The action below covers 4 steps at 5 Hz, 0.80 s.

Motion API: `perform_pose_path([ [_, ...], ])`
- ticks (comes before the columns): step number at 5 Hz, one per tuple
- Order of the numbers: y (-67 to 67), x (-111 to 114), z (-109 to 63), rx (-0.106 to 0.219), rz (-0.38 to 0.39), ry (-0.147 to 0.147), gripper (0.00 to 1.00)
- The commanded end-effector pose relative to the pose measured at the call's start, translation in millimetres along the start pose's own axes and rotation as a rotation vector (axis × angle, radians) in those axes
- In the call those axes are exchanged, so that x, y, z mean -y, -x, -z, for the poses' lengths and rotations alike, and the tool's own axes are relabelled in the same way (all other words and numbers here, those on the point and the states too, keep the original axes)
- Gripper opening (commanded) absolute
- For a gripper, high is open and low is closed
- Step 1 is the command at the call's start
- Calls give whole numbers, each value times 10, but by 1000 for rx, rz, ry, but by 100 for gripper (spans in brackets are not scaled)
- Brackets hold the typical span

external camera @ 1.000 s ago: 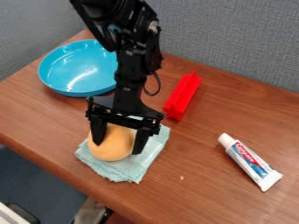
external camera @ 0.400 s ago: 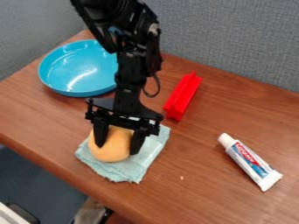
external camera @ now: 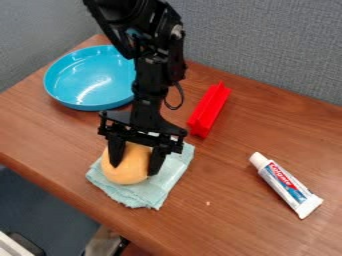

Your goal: Put the yellow ball on the blue plate

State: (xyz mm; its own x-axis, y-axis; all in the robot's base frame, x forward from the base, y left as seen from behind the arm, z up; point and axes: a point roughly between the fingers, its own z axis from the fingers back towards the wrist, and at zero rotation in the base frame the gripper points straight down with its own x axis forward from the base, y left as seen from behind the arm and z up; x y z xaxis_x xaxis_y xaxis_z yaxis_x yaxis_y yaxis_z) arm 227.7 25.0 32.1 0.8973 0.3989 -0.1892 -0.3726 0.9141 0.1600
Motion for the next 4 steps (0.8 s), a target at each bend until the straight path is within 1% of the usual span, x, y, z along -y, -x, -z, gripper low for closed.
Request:
perform_pose_path([
  [1,-9,28,-181,17,49,38,0],
  [2,-44,-39,-399,31,55,67,0],
  [3,-127,-187,-720,62,43,120,0],
  [4,-422,-468,-1032,91,-12,174,0],
])
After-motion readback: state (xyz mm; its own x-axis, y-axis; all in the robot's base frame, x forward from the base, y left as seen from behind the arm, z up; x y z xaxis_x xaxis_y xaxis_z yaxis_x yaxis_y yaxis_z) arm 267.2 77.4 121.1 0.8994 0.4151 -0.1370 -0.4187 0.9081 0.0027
